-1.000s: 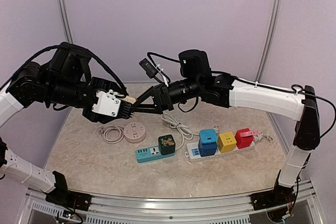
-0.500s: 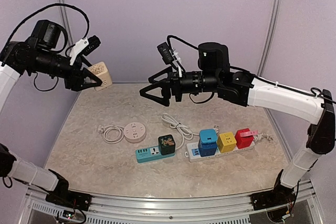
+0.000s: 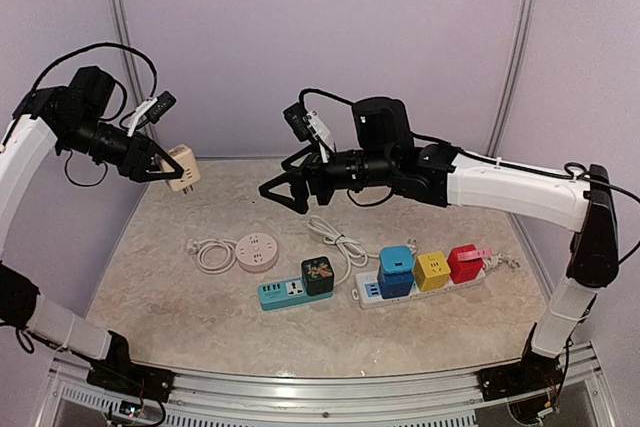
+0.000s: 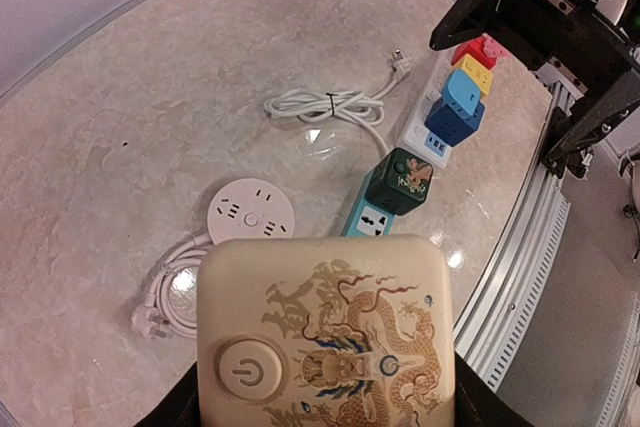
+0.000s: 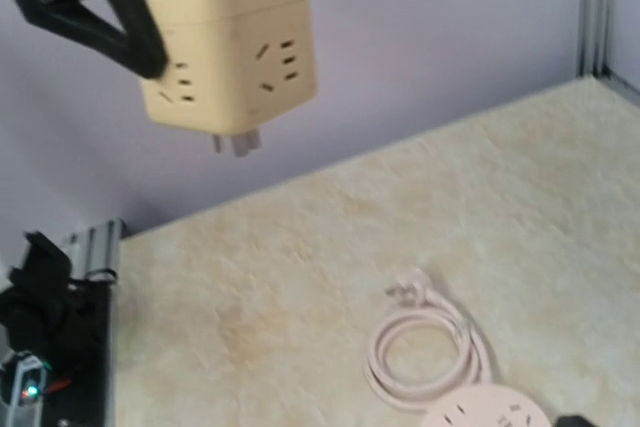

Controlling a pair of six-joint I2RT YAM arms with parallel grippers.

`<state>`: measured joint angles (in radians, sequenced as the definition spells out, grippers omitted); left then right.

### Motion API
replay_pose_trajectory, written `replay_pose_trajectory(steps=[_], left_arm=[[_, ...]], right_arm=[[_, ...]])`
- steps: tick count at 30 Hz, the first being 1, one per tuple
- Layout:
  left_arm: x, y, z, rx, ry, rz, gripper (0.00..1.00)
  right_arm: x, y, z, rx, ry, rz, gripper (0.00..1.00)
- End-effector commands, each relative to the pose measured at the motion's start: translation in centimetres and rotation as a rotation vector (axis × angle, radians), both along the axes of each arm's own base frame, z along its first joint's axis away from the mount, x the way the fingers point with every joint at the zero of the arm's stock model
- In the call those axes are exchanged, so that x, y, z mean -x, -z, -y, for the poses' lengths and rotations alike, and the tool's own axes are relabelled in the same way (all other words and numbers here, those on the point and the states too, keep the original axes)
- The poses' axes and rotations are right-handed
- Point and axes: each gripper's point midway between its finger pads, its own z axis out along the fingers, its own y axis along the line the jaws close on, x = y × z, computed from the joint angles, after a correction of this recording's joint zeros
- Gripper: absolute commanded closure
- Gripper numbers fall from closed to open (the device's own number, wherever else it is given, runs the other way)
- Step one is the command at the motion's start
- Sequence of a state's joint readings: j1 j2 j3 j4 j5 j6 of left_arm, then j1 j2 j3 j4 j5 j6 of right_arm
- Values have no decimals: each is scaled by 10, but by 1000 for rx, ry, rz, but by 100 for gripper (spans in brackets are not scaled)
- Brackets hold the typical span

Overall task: Insert the plug
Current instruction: Adjust the plug.

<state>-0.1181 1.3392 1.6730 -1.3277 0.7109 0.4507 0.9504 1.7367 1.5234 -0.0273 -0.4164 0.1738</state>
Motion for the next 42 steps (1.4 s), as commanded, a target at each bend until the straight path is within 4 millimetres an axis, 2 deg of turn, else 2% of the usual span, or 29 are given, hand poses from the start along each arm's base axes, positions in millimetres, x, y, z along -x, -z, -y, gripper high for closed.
replay_pose_trajectory(steps=[1, 3, 6, 8, 11, 13, 18, 23, 27, 34, 38, 42], left_arm=[[-17, 11, -11, -70, -36, 47, 100], [-19, 14, -9, -77, -2, 56, 100], [-5, 16, 5, -95, 139, 101, 100], [3, 24, 18, -174, 220, 155, 100], [30, 31, 41, -268, 375, 235, 100], [45, 29, 53, -264, 439, 231, 100], [61, 33, 73, -254, 526, 191, 100], [65, 21, 86, -240, 549, 208, 100], [66, 14, 90, -230, 554, 223, 100], [65, 14, 93, -238, 561, 224, 100], [67, 13, 96, -237, 572, 223, 100], [69, 10, 98, -226, 586, 224, 100]], right_arm=[[-14, 18, -3, 55, 43, 3, 0], [-15, 20, -6, 57, 29, 28, 0], [-7, 19, -15, 36, -55, 109, 0], [1, 19, -20, 32, -132, 169, 0], [9, 5, -28, -12, -213, 242, 0], [14, -4, -30, -56, -248, 271, 0], [25, -12, -36, -180, -289, 273, 0], [40, -10, -44, -235, -385, 187, 0], [48, -5, -54, -212, -405, 168, 0], [46, -3, -58, -202, -374, 177, 4], [44, 1, -62, -179, -376, 163, 18], [48, 1, -62, -179, -405, 157, 49]])
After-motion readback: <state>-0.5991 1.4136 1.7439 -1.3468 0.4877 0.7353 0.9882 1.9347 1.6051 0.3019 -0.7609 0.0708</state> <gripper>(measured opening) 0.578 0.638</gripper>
